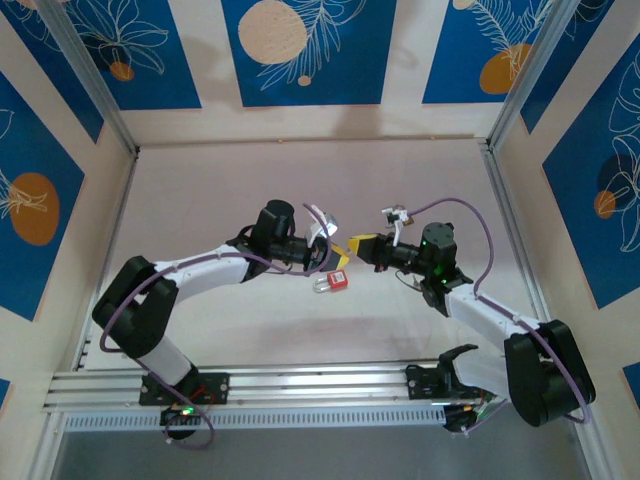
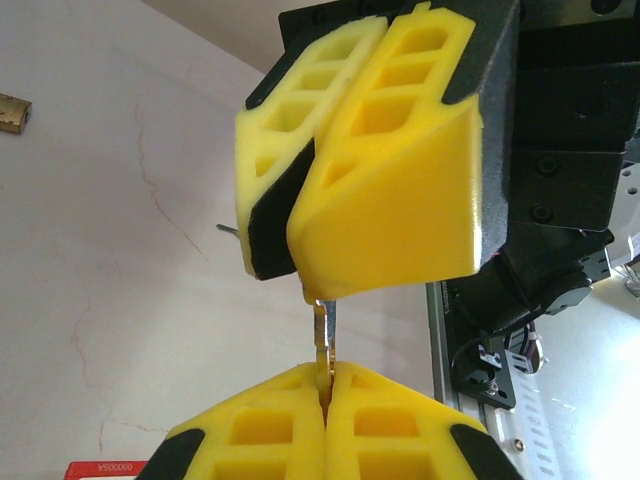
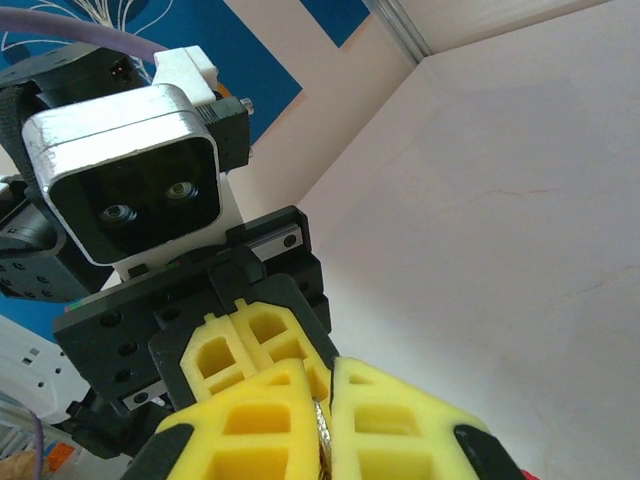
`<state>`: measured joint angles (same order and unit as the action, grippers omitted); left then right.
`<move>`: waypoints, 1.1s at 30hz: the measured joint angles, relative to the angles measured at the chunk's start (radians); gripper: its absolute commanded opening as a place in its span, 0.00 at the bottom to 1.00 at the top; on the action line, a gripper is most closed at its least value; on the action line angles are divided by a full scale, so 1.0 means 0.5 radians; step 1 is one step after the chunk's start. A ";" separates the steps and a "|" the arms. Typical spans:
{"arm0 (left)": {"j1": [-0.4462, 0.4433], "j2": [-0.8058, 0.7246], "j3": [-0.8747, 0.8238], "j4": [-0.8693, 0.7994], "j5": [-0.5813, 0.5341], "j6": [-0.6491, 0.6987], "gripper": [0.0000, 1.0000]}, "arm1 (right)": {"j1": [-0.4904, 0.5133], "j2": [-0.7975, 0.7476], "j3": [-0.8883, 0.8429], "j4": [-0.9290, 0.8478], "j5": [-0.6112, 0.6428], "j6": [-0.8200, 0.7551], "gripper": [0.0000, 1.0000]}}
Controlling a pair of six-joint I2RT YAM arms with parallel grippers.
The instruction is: Unlock with the key
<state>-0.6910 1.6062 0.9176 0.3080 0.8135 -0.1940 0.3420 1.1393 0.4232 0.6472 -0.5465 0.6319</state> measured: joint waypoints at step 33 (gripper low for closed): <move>-0.066 -0.074 0.138 -0.710 -1.266 0.240 0.70 | 0.061 -0.594 0.018 -1.015 0.972 -0.172 0.00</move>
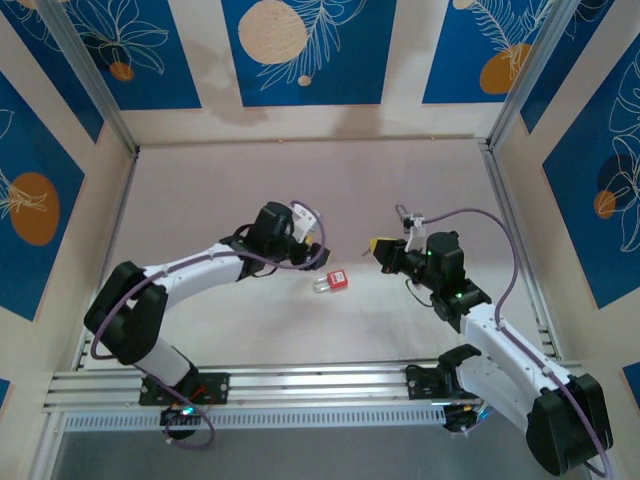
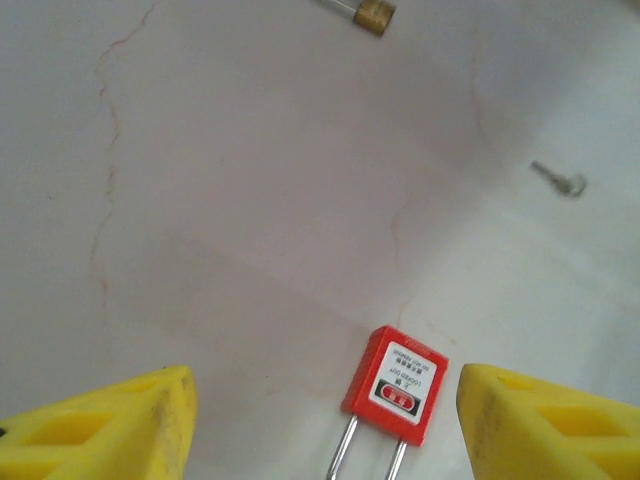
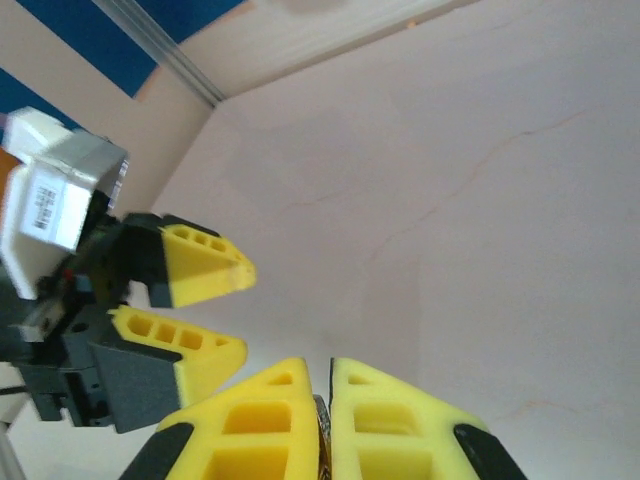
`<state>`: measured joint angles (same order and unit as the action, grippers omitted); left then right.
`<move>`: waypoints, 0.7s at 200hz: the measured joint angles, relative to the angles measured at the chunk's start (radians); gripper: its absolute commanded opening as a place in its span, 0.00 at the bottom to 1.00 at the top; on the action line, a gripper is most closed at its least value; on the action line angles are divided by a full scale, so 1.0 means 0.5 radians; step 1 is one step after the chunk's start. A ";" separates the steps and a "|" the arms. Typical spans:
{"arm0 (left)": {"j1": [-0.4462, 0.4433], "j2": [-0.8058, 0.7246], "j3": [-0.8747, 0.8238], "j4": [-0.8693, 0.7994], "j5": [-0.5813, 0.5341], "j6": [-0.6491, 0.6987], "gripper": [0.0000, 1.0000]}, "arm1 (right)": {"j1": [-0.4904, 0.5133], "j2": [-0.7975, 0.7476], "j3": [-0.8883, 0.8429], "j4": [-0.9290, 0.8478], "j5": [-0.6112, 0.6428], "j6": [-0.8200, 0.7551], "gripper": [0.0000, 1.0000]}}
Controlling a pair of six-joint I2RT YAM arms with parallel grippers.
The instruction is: Unlock with the key
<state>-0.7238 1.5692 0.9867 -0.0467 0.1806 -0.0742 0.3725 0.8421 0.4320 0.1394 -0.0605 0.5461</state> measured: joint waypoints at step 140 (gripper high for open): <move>-0.413 0.951 1.125 -1.312 -0.523 1.041 0.70 | -0.290 -0.402 0.000 -0.719 0.068 0.042 0.00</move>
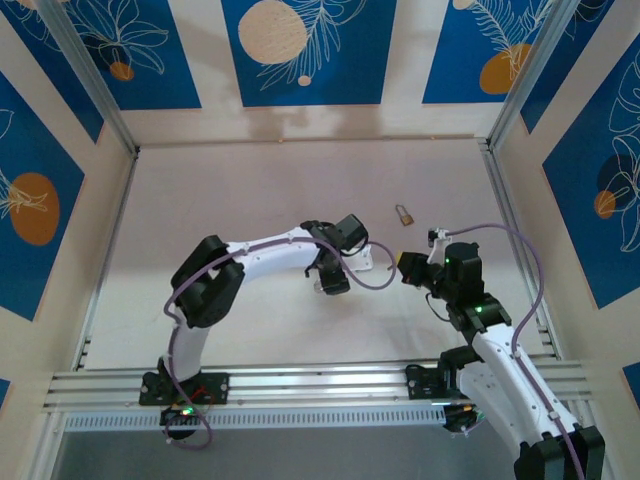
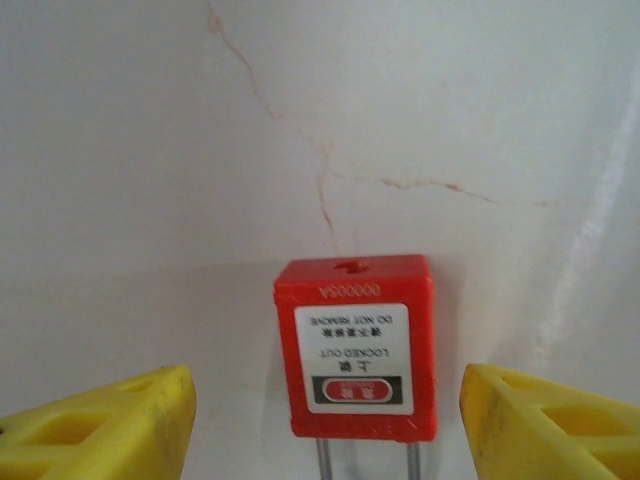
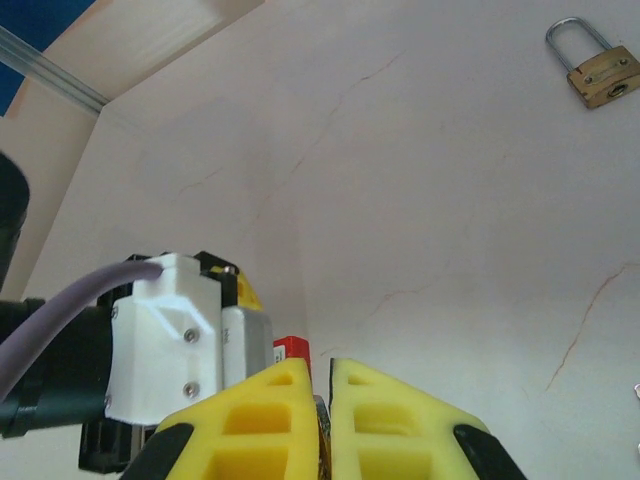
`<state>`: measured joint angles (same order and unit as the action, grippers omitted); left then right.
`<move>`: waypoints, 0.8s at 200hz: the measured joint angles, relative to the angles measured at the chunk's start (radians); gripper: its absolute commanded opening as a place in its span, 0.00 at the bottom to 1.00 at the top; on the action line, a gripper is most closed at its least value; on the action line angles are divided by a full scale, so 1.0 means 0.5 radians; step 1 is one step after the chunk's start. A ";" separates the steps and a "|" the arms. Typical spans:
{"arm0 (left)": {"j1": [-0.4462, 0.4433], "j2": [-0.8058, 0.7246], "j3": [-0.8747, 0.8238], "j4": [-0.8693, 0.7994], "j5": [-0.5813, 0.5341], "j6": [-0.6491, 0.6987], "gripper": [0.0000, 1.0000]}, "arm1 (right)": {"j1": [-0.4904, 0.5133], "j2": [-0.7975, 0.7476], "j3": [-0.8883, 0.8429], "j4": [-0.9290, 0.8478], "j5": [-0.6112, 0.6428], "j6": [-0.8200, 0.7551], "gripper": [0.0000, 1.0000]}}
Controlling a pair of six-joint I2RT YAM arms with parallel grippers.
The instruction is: Unlock with the key
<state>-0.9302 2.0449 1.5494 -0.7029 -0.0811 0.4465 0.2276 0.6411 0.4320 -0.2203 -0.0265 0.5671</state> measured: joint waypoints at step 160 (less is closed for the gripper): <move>0.043 0.254 0.233 -0.314 0.146 -0.186 0.42 | -0.037 -0.116 0.000 -0.110 -0.014 0.001 0.00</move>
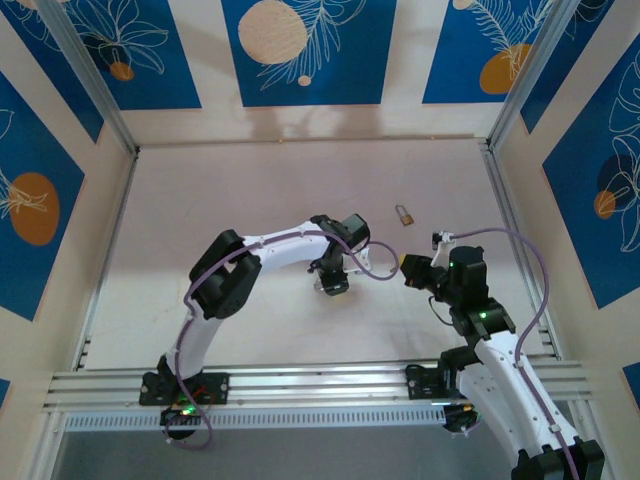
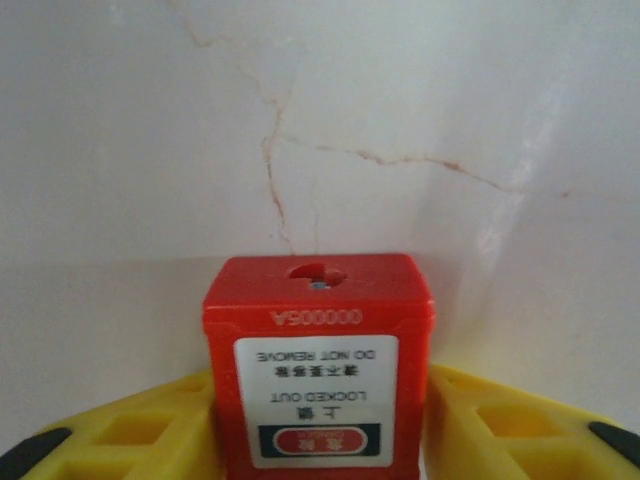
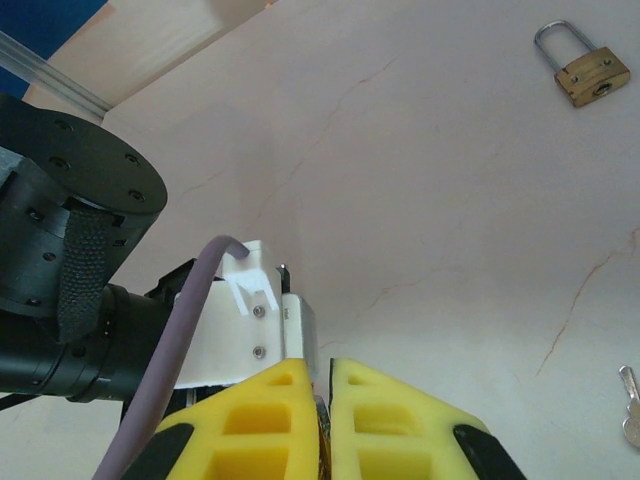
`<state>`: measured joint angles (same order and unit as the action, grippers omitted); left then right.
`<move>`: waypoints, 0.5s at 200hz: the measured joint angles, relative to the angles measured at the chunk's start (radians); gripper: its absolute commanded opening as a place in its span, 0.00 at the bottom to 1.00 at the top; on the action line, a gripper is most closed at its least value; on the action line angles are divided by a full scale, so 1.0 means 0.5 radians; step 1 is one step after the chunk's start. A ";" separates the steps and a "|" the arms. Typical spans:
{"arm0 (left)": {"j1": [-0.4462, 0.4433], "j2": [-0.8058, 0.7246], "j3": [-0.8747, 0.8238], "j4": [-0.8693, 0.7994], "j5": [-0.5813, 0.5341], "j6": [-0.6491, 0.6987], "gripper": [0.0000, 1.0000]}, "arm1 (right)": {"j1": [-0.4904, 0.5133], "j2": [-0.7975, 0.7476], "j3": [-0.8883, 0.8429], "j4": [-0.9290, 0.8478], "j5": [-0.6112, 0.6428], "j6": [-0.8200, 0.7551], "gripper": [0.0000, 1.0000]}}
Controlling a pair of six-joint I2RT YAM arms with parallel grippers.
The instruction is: Unlock with the key
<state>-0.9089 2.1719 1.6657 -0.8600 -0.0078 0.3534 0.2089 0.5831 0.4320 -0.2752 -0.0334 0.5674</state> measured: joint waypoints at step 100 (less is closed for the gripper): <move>0.002 -0.056 -0.082 0.082 0.014 -0.085 0.33 | 0.000 -0.037 0.000 -0.020 -0.008 0.030 0.00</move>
<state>-0.9081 2.1437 1.6249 -0.8192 -0.0006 0.3111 0.2089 0.5644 0.4320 -0.2852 -0.0376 0.5823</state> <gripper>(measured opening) 0.374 0.083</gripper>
